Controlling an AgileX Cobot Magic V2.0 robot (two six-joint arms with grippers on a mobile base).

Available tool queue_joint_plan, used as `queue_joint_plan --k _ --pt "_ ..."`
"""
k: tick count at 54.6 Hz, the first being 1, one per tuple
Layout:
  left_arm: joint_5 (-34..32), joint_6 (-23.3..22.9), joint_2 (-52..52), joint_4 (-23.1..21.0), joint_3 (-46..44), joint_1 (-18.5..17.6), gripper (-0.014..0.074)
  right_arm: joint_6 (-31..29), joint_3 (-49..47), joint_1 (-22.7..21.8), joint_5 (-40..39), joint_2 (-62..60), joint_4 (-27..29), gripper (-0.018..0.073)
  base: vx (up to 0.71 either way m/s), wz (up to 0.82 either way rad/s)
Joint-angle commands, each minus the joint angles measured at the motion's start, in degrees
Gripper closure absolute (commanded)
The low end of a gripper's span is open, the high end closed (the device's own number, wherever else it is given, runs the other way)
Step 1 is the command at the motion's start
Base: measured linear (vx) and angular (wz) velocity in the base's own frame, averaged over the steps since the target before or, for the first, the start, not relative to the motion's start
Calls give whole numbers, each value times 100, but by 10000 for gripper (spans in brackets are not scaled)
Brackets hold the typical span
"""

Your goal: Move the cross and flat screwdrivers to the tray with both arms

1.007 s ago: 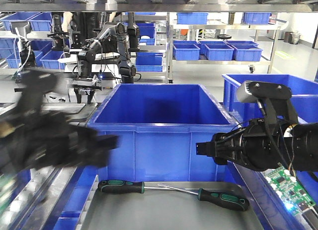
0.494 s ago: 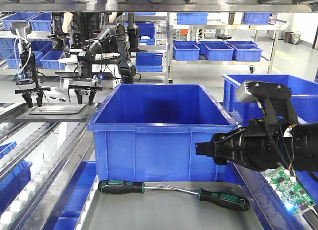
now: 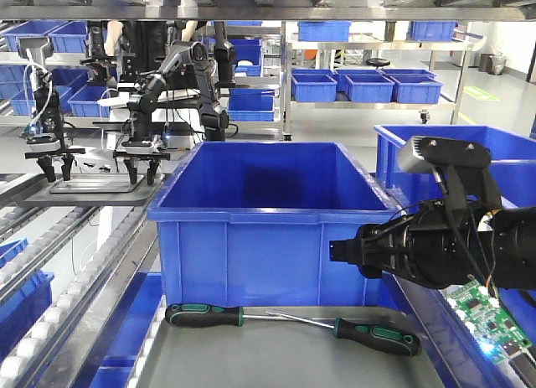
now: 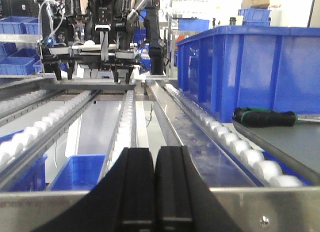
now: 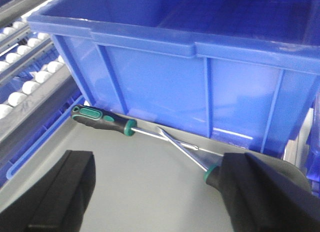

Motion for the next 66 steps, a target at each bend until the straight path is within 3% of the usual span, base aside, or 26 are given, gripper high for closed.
queue_joint_plan --k 1,32,42,49,57,61,66 --pt "-394 -49 91 1 -141 -5 603 -25 -173 -13 -425 -178 85 -24 0 0" --pt "-352 -49 109 1 -141 -5 602 -25 -173 -13 -417 -178 85 -24 0 0" --pt "-352 -49 109 1 -141 -5 602 -57 -173 -13 17 -203 -278 -5 0 0" --pt "-352 -49 109 1 -141 -5 602 599 309 -13 -124 -796 -884 79 0 0" --pt "-352 -49 109 1 -141 -5 602 1456 1735 -52 -1113 -2061 -1850 228 0 0" --pt "-352 -49 109 1 -141 -5 602 1681 2519 -292 -1619 -2828 -2042 308 0 0" --pt "-352 -49 109 1 -141 -5 602 1801 3463 -913 -2031 -3805 -2073 431 0 0"
